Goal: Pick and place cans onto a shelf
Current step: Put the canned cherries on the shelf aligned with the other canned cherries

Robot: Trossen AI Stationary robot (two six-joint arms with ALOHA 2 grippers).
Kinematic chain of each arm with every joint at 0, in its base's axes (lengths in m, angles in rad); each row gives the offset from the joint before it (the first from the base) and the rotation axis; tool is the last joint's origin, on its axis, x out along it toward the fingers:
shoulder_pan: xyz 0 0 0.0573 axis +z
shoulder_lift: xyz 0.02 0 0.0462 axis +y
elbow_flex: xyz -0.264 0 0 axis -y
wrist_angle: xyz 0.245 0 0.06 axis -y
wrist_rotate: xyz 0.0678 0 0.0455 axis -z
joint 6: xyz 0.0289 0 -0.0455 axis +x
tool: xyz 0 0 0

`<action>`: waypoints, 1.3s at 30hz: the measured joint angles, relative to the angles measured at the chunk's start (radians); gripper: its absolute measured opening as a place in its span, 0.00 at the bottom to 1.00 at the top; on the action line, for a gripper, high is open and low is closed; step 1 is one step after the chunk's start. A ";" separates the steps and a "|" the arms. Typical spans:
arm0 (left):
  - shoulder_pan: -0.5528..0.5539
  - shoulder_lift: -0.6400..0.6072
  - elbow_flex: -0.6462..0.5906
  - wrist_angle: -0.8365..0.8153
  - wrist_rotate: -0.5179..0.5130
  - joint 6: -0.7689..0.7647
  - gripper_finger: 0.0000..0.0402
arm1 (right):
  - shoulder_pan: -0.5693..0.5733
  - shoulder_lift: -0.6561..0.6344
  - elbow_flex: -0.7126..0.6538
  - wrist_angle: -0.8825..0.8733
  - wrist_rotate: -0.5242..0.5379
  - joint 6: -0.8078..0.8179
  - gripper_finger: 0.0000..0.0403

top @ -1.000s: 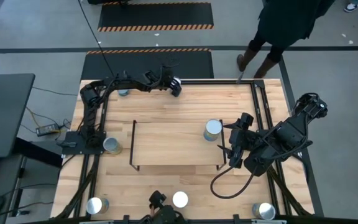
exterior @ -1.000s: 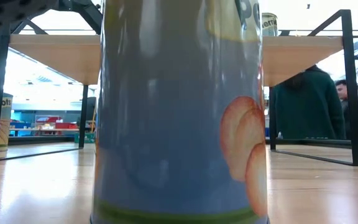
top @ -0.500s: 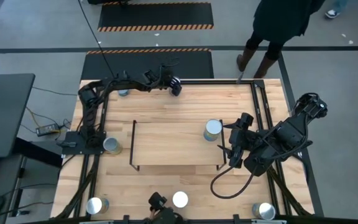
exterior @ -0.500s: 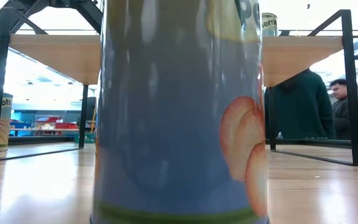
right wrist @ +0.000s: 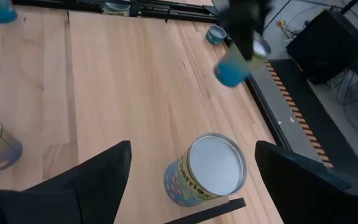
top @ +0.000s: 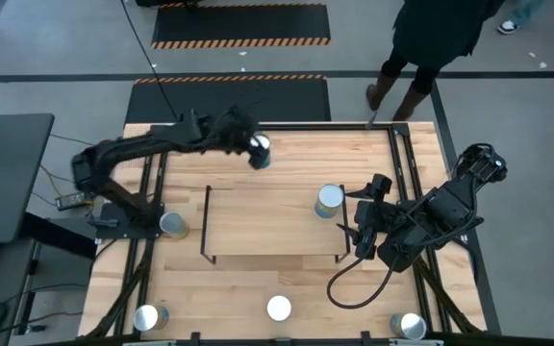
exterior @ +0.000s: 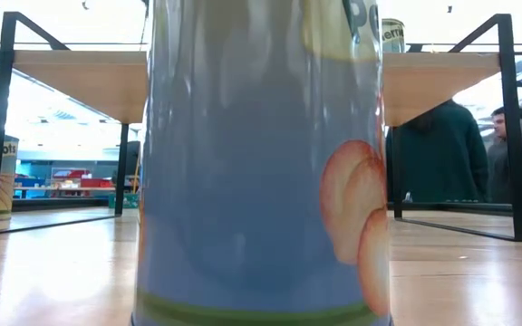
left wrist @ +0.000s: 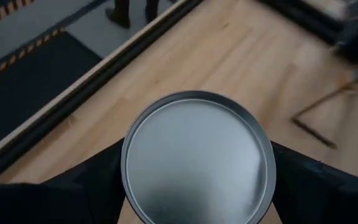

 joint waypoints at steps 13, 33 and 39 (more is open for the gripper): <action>-0.584 -0.124 0.000 0.021 -0.262 -0.294 0.79 | 0.030 0.000 0.000 0.119 -0.009 -0.093 0.87; -0.810 0.245 0.349 0.080 -0.365 -0.200 0.79 | 0.182 0.000 0.000 0.137 0.003 -0.075 0.87; -0.767 0.309 0.356 0.073 -0.361 -0.124 0.81 | 0.198 0.000 0.000 0.134 0.003 -0.074 0.87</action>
